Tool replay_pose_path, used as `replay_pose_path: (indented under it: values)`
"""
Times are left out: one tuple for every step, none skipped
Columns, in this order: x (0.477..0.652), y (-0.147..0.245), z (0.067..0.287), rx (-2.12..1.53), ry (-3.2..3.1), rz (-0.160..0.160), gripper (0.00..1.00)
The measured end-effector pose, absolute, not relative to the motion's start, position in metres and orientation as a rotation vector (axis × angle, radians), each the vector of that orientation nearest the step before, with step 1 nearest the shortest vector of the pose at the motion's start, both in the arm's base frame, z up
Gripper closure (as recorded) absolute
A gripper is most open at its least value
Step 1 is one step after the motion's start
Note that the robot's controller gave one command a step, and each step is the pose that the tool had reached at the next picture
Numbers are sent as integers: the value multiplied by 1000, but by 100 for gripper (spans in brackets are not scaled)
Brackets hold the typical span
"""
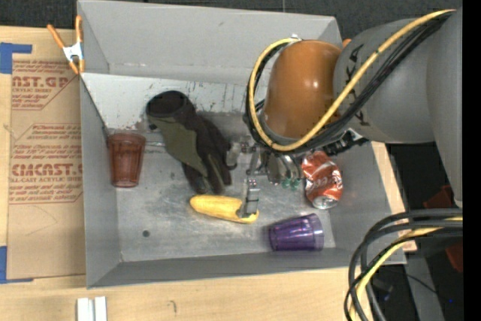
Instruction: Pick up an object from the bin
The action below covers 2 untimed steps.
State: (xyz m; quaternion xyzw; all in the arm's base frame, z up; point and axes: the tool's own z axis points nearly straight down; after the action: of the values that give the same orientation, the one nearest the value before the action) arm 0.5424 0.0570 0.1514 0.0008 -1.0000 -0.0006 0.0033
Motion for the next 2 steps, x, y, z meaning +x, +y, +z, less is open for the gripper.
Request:
replay_pose_path:
  values:
    - [544,57,156,2,-3142,-2,0]
    - [551,52,113,-70,-3151,-4,0]
